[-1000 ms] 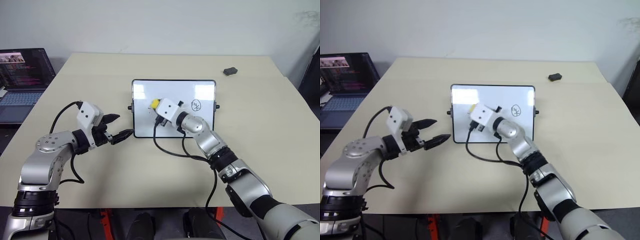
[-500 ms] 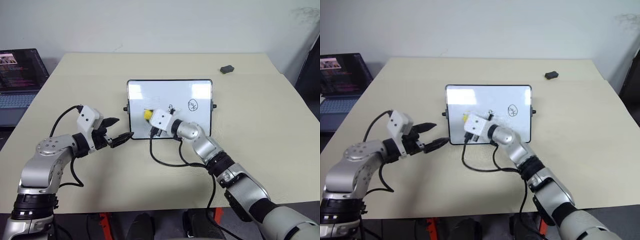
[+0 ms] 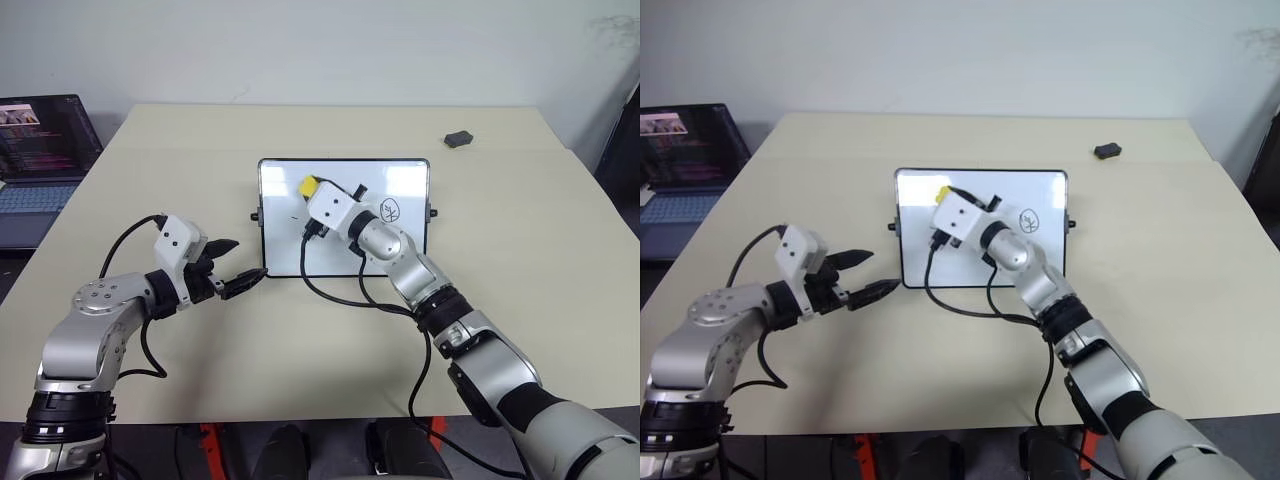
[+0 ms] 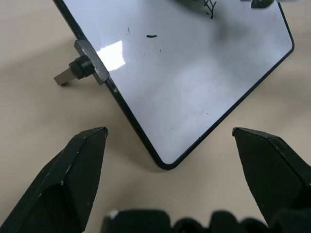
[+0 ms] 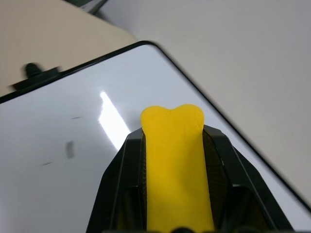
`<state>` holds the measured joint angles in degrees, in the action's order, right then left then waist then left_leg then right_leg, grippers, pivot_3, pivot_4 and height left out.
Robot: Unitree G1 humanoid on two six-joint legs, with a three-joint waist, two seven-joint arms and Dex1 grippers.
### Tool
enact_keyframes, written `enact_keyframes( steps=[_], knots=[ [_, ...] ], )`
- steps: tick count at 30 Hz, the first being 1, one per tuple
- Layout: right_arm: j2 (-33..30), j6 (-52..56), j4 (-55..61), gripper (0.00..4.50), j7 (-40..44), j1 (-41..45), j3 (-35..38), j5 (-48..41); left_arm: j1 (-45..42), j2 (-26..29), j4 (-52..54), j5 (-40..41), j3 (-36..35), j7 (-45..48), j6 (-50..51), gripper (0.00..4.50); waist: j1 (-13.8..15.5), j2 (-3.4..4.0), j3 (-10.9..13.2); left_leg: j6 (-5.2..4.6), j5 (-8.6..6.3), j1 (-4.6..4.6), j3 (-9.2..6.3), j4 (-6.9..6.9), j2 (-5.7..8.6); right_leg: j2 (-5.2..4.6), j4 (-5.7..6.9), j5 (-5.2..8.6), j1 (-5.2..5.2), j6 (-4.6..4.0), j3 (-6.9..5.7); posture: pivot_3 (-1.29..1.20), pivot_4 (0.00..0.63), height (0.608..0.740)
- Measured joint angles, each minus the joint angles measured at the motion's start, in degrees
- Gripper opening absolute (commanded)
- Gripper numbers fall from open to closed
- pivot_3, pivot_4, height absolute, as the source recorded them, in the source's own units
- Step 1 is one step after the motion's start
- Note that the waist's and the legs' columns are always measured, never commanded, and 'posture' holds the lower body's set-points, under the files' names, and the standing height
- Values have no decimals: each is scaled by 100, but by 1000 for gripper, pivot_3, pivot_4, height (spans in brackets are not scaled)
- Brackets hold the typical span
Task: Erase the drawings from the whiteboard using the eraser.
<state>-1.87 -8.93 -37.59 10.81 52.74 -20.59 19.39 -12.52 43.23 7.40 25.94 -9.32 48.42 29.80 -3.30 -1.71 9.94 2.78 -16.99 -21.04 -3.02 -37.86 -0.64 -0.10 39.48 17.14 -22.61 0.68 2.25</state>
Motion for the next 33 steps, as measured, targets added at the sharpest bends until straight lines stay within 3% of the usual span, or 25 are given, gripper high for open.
enact_keyframes(
  steps=[12,24,28,33],
  knots=[
    [-1,225,367,1174,1733,-678,-843,26,26,1,105,2,0,0,19,4500,2,-2,-2,0,-1,-21,4,-10,1,-1,19,0,-25,0,4,0,150,740],
    [90,216,152,1174,309,-163,-219,47,57,1,112,2,0,0,75,4500,10,-3,-2,3,1,-47,6,-13,2,-1,41,-1,-65,-1,5,0,150,740],
    [165,195,132,1174,350,-165,-255,47,56,1,125,3,0,0,81,4500,-12,-3,-2,3,1,-62,8,-13,1,-1,39,-1,-77,-1,6,0,150,740],
    [160,242,241,1174,1008,-362,-573,53,58,1,129,3,0,-1,86,4500,-10,-3,-3,2,1,-62,6,-14,1,-1,40,-1,-77,-1,4,0,150,740]
  ],
)
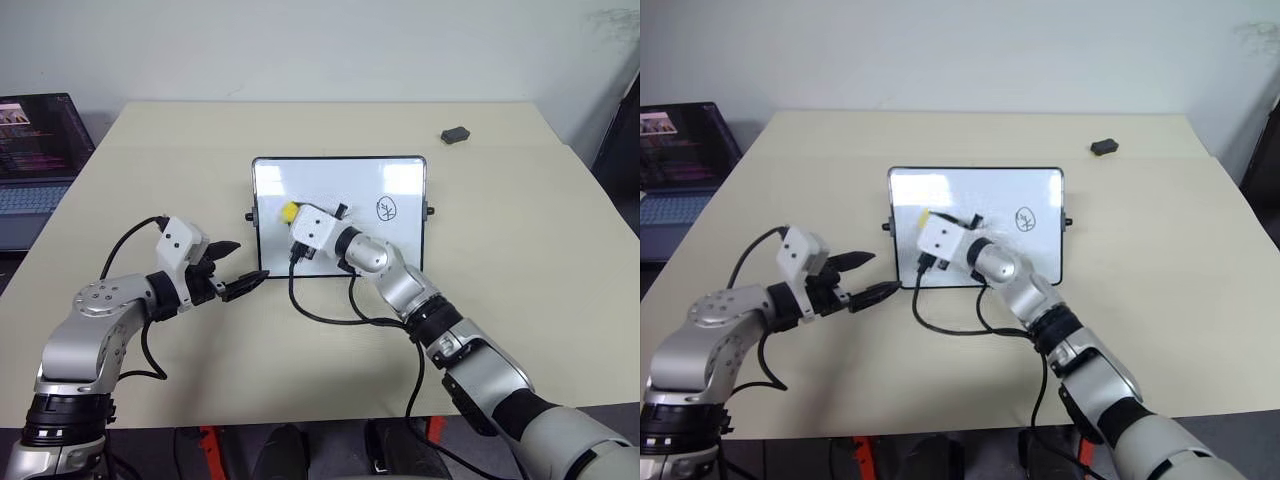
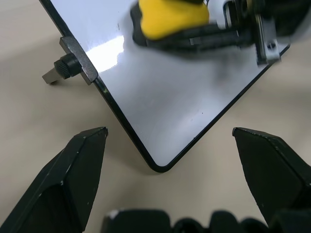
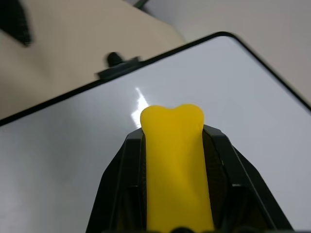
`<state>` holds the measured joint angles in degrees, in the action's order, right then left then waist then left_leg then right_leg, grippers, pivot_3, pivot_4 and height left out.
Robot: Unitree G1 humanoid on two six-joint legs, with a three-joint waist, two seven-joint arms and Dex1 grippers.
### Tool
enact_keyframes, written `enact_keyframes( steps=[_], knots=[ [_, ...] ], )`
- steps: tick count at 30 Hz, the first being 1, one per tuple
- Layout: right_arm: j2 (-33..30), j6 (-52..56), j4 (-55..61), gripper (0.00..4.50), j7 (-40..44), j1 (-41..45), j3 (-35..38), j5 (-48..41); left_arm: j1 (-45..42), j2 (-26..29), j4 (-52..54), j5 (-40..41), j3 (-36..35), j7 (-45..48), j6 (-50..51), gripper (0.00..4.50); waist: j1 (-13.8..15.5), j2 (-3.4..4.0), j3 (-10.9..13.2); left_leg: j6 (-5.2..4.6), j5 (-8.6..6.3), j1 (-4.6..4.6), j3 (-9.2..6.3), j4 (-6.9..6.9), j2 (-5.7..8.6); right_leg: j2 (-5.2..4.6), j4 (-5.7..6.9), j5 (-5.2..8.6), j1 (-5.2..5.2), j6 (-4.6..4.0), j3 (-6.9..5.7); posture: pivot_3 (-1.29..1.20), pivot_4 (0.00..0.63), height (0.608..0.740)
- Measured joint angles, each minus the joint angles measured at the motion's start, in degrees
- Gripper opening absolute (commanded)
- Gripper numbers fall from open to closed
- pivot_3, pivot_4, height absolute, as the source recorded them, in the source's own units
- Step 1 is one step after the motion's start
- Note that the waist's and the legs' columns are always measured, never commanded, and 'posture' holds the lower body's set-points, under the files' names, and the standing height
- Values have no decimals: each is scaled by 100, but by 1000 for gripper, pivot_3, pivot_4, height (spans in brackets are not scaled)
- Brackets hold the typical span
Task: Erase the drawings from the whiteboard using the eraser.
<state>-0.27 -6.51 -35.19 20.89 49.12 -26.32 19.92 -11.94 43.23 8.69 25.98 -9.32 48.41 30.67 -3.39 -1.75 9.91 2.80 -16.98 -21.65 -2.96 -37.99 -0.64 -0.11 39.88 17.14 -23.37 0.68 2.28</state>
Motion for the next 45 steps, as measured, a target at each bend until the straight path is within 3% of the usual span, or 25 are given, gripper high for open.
enact_keyframes(
  steps=[5,9,14,22,31,40,45],
  knots=[
    [12,101,166,1173,381,-284,-187,6,4,0,5,1,0,1,5,4500,6,0,0,0,0,0,-1,-4,1,0,3,0,0,0,0,0,150,740],
    [-20,202,366,1173,340,-299,182,-274,4,-1,7,8,0,1,5,4500,17,1,1,0,0,-5,-6,-6,1,0,1,0,0,0,-4,0,150,740],
    [-245,691,1808,1173,1018,-952,692,-1165,-12,-40,28,44,3,-10,7,4500,54,0,0,-1,-1,-19,-13,-1,0,-1,-23,0,0,1,-10,0,150,740],
    [-1157,2053,4254,1170,1634,-2525,1150,-2120,-359,-215,356,124,143,-27,67,4500,149,0,0,-2,-1,-25,-13,-4,2,-3,-34,0,1,1,-12,0,150,740],
    [-2053,2706,5308,1170,1591,-3753,1756,-2386,-600,-244,479,169,439,104,146,4500,157,0,0,-2,-1,-20,-11,-8,4,-1,-32,1,8,2,-10,0,150,740],
    [-2237,2707,5604,1170,1389,-3994,1848,-2395,-938,-298,250,98,617,240,80,4500,150,0,0,-2,0,-17,-8,-11,3,5,-27,1,10,3,-5,0,150,740],
    [-1800,2445,5318,1165,796,-3173,1676,-2008,-1094,-396,21,-12,683,246,-110,4500,143,0,0,-1,0,-10,-5,-18,3,6,-13,1,10,2,-3,0,150,740]
  ],
)
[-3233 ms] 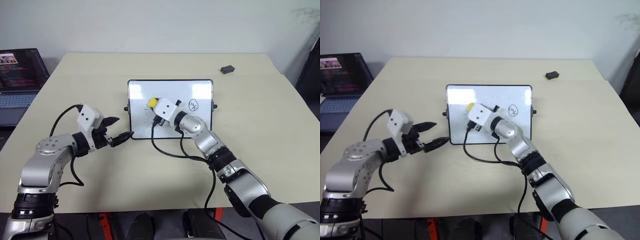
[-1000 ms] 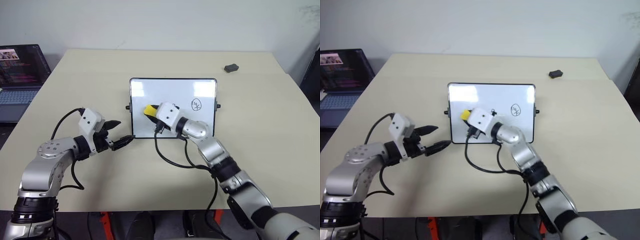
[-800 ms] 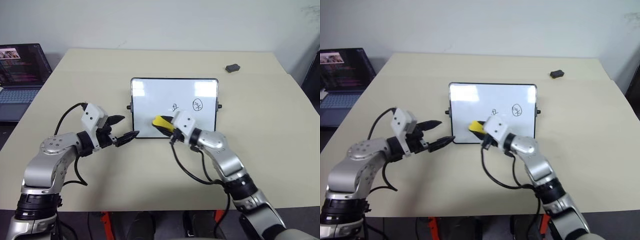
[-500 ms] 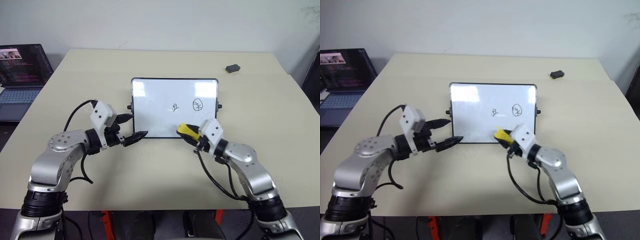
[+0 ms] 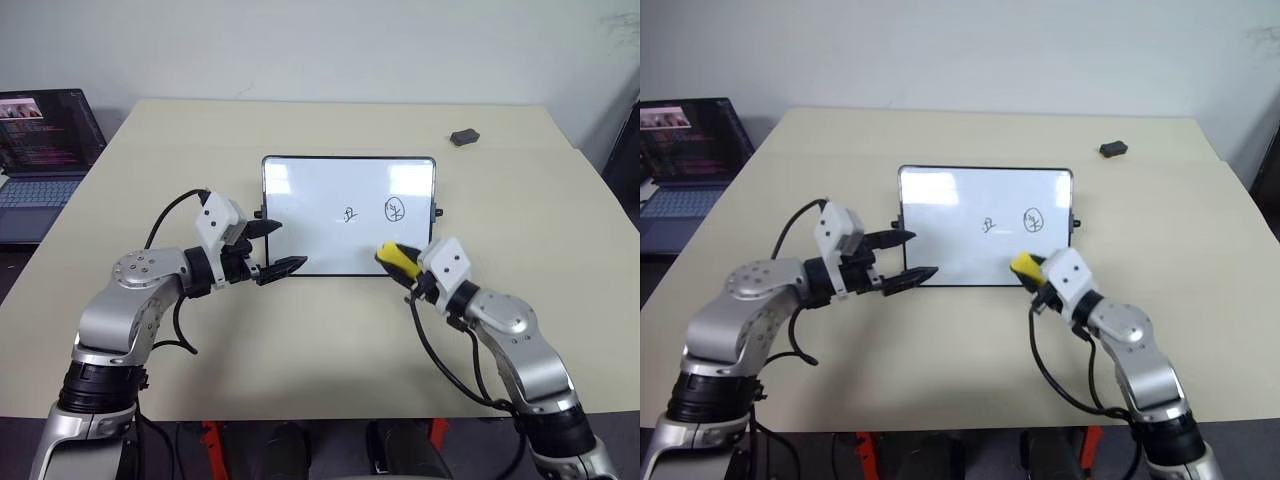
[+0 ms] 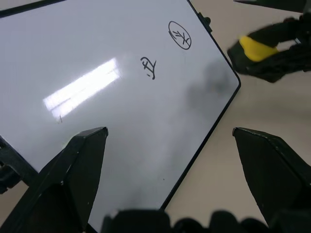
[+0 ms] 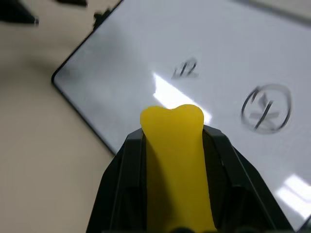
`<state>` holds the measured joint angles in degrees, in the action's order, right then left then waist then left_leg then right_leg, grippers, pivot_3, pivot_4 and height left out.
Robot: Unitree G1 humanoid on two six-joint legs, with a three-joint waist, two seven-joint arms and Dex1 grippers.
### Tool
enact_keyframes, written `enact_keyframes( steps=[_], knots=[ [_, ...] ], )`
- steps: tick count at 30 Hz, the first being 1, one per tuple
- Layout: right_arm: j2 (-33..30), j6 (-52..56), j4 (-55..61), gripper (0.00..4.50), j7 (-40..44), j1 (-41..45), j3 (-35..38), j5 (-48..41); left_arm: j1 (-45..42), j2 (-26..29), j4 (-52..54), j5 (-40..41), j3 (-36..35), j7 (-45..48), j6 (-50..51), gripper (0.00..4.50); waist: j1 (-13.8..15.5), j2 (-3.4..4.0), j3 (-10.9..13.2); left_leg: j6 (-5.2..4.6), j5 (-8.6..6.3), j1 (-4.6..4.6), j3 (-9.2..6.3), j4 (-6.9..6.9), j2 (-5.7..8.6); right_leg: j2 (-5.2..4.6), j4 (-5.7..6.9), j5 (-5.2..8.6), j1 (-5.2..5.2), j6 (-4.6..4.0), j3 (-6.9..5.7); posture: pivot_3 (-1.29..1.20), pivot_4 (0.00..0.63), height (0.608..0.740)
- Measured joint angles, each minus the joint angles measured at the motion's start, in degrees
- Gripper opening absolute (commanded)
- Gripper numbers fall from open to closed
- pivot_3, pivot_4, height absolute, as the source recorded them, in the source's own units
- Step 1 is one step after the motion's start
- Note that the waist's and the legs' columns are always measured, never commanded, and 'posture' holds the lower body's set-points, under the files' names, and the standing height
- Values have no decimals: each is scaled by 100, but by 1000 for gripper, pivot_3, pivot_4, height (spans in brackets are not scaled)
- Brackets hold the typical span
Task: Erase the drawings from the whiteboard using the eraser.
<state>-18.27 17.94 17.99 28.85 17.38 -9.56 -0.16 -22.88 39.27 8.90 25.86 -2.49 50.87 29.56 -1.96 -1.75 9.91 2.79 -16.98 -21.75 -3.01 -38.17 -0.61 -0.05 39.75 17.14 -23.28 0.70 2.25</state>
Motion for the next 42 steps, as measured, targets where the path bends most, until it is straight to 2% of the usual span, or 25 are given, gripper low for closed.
enact_keyframes(
  steps=[4,10,15,22,26,29,35,42],
  knots=[
    [495,-409,-995,1164,-531,914,-311,479,-84,-23,-159,-104,40,73,-202,4500,5,0,0,1,1,1,0,-1,-1,1,6,0,-1,-1,0,0,150,740],
    [911,-1238,-2770,1164,-1111,2082,-403,890,-90,-20,-301,-196,61,138,-292,4500,0,0,0,1,1,-3,6,-1,1,-2,1,0,-5,-1,4,0,150,740],
    [1091,-2040,-4148,1164,-1458,2474,-402,1039,52,-8,-335,-219,55,141,-306,4500,-5,-1,-1,1,1,-6,6,2,0,-3,0,0,-6,-1,3,0,150,740],
    [1256,-2450,-4602,1163,-1016,2232,-657,1050,117,2,-362,-223,52,123,-306,4500,-27,-14,-17,-1,0,44,13,-2,-1,-2,25,-1,28,-2,11,0,150,740],
    [1420,-2500,-4834,1162,-717,1961,-1007,1073,125,1,-360,-222,51,112,-306,4500,-117,-11,-14,-2,-1,179,11,14,-1,1,17,2,157,-1,11,0,150,740],
    [1447,-2530,-4936,1162,-626,1876,-1193,1133,126,2,-358,-221,51,110,-306,4500,-135,-11,-14,-12,7,216,7,12,1,4,15,4,196,1,13,0,150,740],
    [1459,-2873,-4962,1162,-784,1936,-923,983,130,2,-367,-223,51,113,-307,4500,-122,-8,-5,-23,17,181,-3,12,2,6,18,0,164,-2,9,0,150,740],
    [1445,-3323,-5077,1161,-1734,2686,-167,895,146,-3,-368,-222,52,110,-307,4500,-126,-11,-8,-16,13,46,6,23,-3,0,15,-1,27,-2,9,0,150,740]
  ],
)
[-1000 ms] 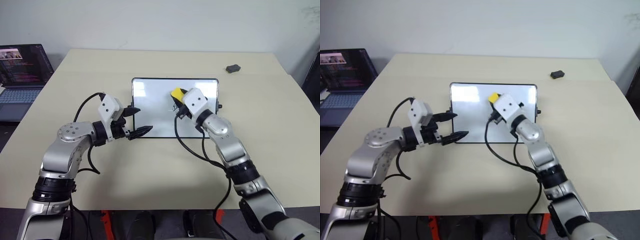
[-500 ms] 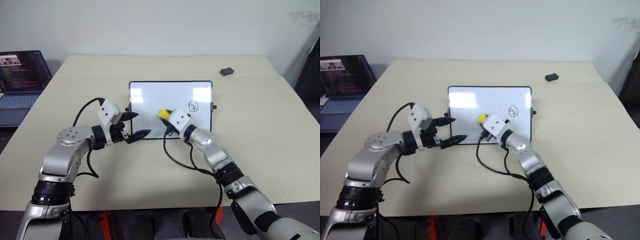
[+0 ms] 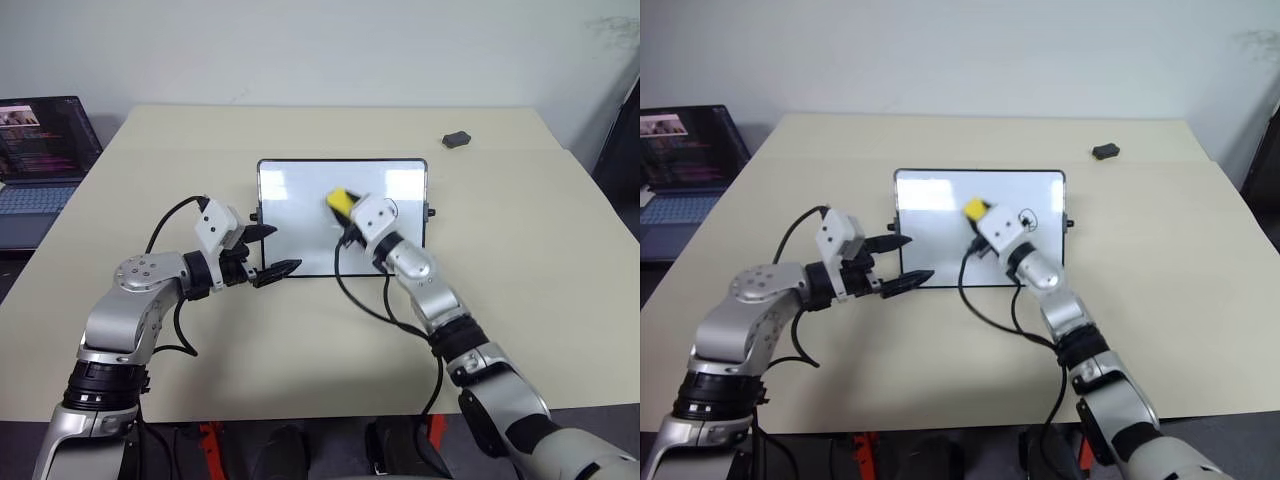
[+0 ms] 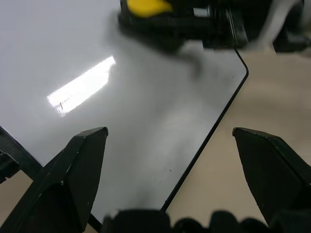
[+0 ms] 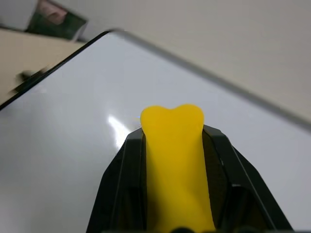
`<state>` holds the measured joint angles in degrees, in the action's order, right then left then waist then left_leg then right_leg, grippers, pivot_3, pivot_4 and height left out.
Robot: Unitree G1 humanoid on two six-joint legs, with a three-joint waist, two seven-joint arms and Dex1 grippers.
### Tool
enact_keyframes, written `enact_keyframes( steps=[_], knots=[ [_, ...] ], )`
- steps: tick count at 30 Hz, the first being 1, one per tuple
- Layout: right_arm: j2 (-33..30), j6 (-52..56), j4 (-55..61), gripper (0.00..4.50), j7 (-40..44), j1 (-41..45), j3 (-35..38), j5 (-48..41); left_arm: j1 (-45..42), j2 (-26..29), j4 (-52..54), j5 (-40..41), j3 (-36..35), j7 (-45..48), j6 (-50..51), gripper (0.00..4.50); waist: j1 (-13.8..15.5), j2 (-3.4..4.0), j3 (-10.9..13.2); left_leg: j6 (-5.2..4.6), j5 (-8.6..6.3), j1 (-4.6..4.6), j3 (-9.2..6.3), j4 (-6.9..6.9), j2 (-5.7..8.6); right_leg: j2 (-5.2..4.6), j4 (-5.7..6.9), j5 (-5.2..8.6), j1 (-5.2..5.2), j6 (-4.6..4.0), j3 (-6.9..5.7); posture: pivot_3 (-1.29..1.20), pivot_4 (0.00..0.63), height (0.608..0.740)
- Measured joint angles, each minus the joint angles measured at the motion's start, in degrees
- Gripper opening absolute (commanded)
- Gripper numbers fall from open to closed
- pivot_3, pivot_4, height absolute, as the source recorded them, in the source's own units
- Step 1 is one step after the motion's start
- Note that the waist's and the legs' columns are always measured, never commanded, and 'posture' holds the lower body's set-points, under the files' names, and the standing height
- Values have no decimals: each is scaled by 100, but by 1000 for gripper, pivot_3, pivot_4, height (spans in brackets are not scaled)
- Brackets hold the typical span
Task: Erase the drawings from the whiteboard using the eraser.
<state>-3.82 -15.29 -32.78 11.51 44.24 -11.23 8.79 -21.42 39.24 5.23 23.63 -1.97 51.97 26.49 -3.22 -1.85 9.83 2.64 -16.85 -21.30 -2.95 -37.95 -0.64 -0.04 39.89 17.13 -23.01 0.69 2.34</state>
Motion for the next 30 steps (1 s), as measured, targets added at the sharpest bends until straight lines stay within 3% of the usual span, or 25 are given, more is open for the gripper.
enact_keyframes(
  steps=[5,14,22,30],
  knots=[
    [58,-23,-306,1161,-151,137,75,47,40,-4,2,3,0,-4,5,4500,-21,-2,-3,0,0,-57,10,-5,1,-5,-1,0,-53,0,4,0,150,740],
    [268,284,-170,1161,882,-453,-503,95,80,-3,56,13,0,-9,58,4500,-24,1,-2,-2,0,45,4,-7,1,-2,10,-2,41,-3,0,0,150,740],
    [258,612,129,1157,985,-509,-547,59,84,-8,103,16,0,-15,66,4500,-9,3,2,-2,0,51,-10,-9,4,-2,4,-2,60,-2,-7,0,150,740],
    [-299,2182,2594,1156,1625,-1306,-174,-649,131,-67,202,39,-1,-122,128,4500,54,7,4,0,-5,9,-17,3,3,-5,-45,0,40,0,-13,0,150,740]
  ],
)
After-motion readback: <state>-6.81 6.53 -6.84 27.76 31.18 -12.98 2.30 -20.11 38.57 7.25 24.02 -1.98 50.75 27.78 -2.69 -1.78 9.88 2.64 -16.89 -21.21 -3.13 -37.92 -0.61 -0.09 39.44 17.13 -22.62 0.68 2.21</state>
